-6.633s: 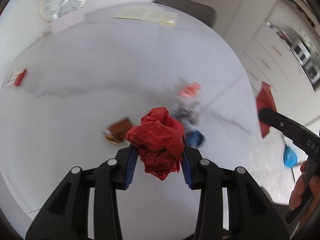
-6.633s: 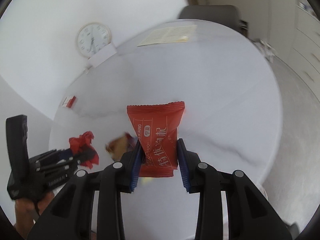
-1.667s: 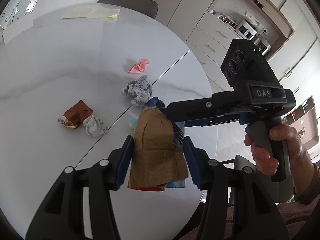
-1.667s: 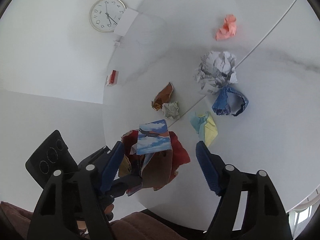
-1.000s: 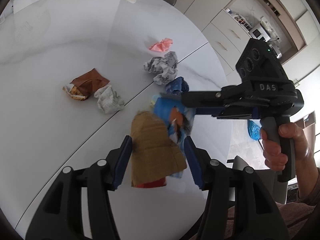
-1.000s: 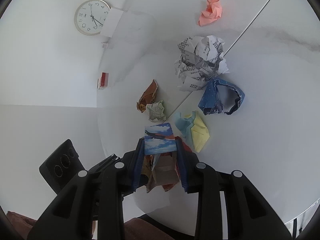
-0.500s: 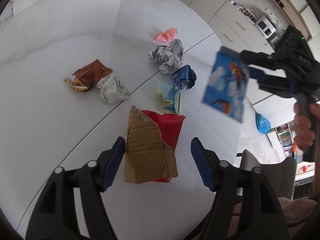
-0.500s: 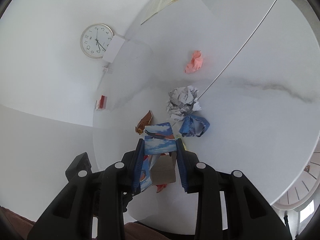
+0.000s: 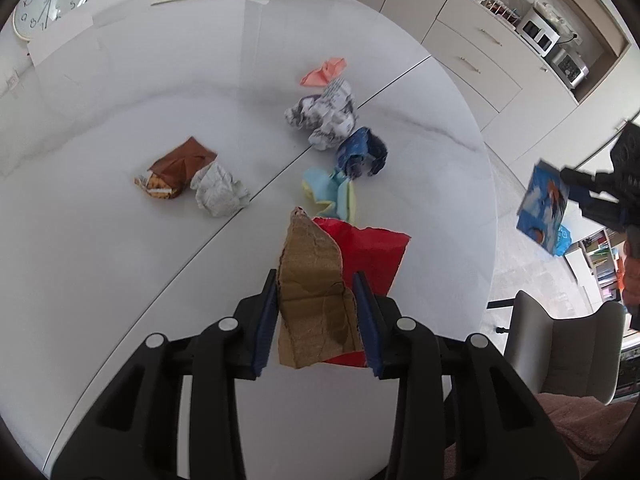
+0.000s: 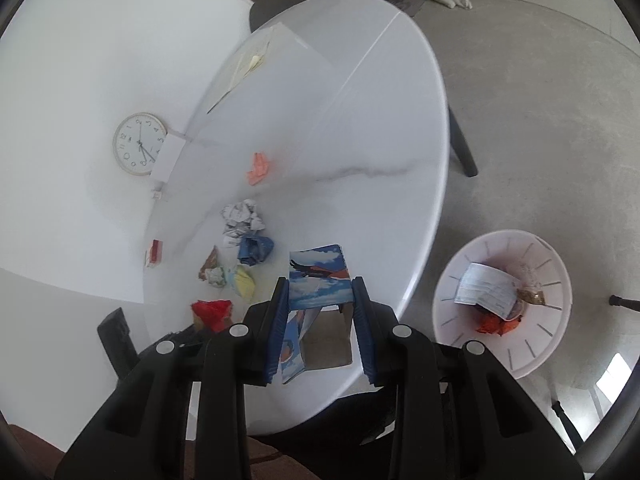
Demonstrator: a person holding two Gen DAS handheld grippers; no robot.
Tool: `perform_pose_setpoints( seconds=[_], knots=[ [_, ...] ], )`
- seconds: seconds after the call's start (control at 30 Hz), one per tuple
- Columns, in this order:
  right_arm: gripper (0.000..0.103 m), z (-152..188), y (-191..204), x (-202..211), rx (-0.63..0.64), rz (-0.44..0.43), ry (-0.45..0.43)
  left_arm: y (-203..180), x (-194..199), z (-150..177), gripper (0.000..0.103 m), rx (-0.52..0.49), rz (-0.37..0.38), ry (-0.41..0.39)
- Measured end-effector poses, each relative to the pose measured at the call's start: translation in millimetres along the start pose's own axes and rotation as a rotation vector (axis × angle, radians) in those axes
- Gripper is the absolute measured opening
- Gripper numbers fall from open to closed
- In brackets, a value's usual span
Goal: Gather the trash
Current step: 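Carry the cardboard and blue card to the wastebasket and open both tools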
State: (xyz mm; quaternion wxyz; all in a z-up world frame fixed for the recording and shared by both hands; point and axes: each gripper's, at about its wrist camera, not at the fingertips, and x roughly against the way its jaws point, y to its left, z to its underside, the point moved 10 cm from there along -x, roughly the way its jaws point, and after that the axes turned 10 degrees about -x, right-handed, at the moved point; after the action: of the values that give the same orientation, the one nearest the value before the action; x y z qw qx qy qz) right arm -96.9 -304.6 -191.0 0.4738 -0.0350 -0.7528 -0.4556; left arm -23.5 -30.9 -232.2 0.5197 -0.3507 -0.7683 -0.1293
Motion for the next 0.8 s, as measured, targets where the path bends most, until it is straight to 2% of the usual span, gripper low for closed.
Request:
perform_pose_setpoints(
  seconds=[0.1,0.2,0.3,0.37,0.4,0.43,0.5,0.6,0.7,0.8],
  knots=[
    [0.032,3.3,-35.2,17.7,0.024,0.112,-0.044,-12.0,14.0,-9.0,0.036,-0.013,-0.002,-0.026],
    [0.032,7.6,-72.6,15.0,0.080,0.256,-0.067,-24.4,25.3,-20.8,0.036,-0.023,0.019,-0.046],
    [0.032,11.6,-112.9,-12.9,0.133,0.375,-0.063,-41.5,32.9,-33.2,0.036,-0.059,0.033,-0.056],
    [0.034,15.8,-143.0,-41.8,0.141,0.440,-0.030,-56.8,37.1,-42.1,0.036,-0.095,0.051,-0.063],
    [0.037,17.4,-157.4,-57.3,0.134,0.465,-0.014,-63.5,37.8,-45.5,0.036,-0.108,0.059,-0.064],
    [0.050,18.6,-166.1,-67.5,0.123,0.469,-0.005,-73.9,37.7,-51.5,0.036,-0.127,0.068,-0.065],
    [0.065,19.0,-182.9,-84.3,0.104,0.474,0.002,-91.5,37.1,-59.4,0.036,-0.156,0.086,-0.067],
    [0.070,18.8,-203.4,-85.3,0.063,0.487,0.018,-123.6,29.5,-72.3,0.036,-0.210,0.111,-0.064],
    [0.087,10.2,-207.7,-58.1,0.027,0.472,-0.032,-159.9,17.0,-83.1,0.036,-0.273,0.133,-0.056],
    [0.092,-0.6,-206.6,-7.0,0.024,0.509,-0.120,-202.2,2.3,-92.3,0.036,-0.327,0.183,-0.047]
  ],
)
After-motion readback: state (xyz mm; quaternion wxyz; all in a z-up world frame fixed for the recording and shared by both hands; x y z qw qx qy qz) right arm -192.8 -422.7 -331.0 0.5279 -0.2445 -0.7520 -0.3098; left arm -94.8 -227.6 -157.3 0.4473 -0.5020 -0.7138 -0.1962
